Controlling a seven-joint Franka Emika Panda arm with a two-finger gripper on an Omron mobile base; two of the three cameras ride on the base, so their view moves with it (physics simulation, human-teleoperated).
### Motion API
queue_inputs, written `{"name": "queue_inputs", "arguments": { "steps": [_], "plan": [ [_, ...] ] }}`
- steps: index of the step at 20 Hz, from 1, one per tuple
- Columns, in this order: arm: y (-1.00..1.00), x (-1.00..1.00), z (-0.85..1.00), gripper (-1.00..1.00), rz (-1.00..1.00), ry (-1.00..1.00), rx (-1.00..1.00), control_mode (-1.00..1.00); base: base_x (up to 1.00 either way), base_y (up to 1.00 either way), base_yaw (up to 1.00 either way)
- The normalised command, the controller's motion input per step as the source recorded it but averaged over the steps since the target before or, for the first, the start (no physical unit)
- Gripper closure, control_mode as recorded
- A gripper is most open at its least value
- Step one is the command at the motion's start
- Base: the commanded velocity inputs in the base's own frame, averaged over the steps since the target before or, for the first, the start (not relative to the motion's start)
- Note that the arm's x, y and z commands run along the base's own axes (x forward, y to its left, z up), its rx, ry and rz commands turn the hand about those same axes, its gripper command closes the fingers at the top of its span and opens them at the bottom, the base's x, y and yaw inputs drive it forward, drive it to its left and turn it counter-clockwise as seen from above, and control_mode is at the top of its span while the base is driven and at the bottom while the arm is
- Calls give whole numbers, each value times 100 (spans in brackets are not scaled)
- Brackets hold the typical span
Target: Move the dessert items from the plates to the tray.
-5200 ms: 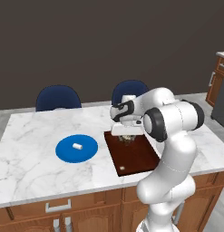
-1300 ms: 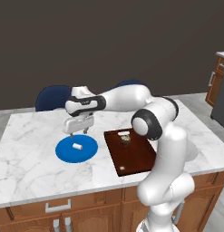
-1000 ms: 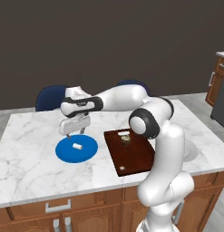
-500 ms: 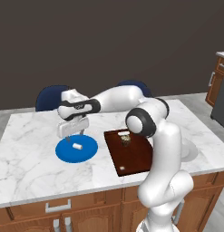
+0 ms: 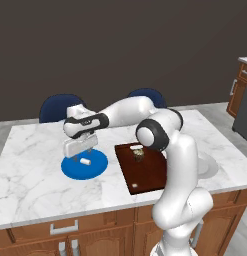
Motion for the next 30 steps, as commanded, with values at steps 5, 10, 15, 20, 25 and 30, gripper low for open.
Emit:
{"name": "queue_inputs", "arguments": {
  "steps": [5, 10, 15, 20, 25, 30],
  "plan": [
    [0, -9, -23, -100, 0, 0, 0, -100, 0, 0, 0],
    [0, -8, -4, -100, 0, 0, 0, -100, 0, 0, 0],
    [0, 0, -7, -100, 0, 0, -1, -100, 0, 0, 0],
    [0, 0, -14, -100, 0, 0, -1, -100, 0, 0, 0],
    [0, 0, -10, -100, 0, 0, 0, -100, 0, 0, 0],
    [0, 0, 0, 100, 0, 0, 0, -100, 0, 0, 0]
  ]
}}
